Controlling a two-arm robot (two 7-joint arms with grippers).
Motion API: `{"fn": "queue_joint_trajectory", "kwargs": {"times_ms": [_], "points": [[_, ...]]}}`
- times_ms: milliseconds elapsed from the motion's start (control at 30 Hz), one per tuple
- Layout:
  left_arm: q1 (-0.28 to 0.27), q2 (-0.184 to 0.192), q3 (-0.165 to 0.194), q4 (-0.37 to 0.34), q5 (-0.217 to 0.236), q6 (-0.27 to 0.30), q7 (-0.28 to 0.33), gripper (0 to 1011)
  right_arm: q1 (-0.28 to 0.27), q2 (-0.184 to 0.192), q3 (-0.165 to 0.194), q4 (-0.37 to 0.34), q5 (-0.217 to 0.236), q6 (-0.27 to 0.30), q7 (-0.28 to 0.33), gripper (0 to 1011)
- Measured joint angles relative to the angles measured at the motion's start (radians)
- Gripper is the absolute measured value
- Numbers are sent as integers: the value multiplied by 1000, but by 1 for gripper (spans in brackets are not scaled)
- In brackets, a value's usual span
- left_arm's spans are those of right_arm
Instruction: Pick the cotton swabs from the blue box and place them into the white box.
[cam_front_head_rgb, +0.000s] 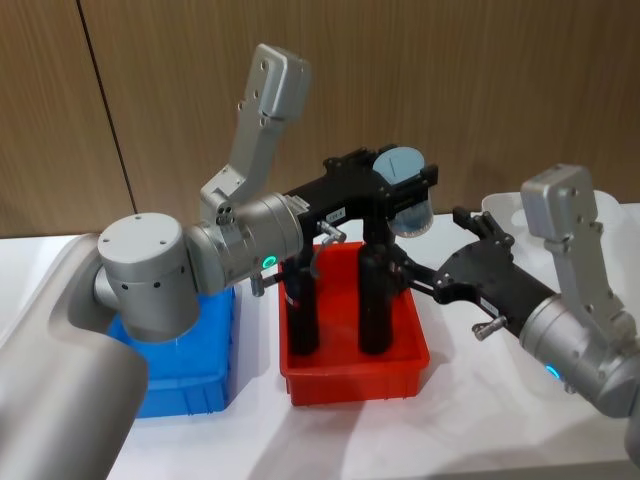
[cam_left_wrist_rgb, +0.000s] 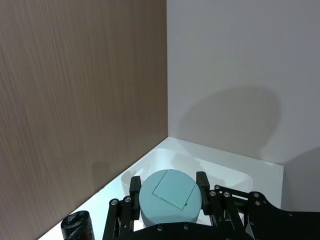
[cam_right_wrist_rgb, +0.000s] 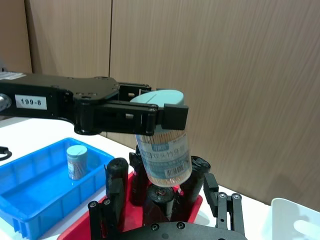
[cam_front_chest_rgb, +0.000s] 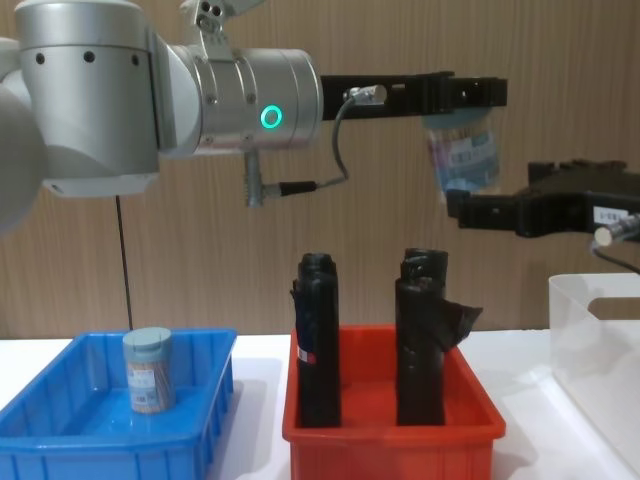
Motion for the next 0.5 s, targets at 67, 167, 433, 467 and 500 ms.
{"fn": "queue_joint_trajectory", "kwargs": {"times_ms": [67, 167, 433, 467, 500], "points": [[0, 0, 0, 0, 0, 0, 0, 671, 9, -6, -1, 6, 5, 4, 4, 1002], [0, 0, 0, 0, 0, 0, 0, 671, 20, -13, -2, 15, 9, 9, 11, 1002], [0, 0, 0, 0, 0, 0, 0, 671, 45, -27, -5, 37, 19, 19, 24, 1002], [0, 0, 0, 0, 0, 0, 0, 671, 48, -29, -5, 40, 20, 21, 26, 1001], [0, 0, 0, 0, 0, 0, 0, 670, 53, -31, -5, 45, 21, 23, 28, 1001]]}}
